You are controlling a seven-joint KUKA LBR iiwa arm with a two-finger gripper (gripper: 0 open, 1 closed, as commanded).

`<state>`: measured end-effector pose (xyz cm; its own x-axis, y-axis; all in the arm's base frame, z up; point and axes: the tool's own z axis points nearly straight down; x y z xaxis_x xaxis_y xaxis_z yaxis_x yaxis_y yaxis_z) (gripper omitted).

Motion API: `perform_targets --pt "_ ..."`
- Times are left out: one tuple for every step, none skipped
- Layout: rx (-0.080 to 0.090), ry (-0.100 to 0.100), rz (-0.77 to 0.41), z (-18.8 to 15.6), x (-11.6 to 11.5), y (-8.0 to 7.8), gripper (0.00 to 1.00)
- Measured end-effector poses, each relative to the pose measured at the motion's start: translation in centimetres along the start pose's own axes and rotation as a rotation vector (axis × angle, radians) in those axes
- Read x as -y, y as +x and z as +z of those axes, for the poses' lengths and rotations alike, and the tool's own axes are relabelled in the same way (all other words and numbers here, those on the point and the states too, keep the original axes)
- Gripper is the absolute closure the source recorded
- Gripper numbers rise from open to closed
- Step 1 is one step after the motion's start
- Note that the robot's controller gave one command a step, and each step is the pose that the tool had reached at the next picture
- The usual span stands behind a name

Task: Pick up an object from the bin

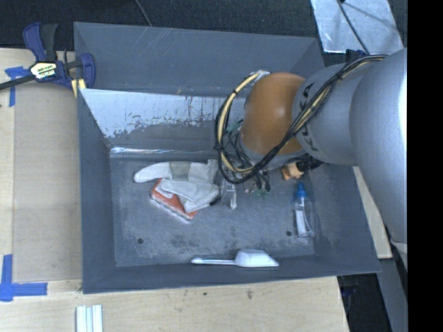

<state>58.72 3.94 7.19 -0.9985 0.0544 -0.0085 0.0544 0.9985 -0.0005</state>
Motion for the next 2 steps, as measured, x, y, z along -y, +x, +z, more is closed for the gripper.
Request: perform_targets --pt "0.000 0.000 0.000 0.0 0.0 0.0 1.00" --pt "-0.003 -0.001 -0.048 -16.5 -0.6 3.6 1.00"
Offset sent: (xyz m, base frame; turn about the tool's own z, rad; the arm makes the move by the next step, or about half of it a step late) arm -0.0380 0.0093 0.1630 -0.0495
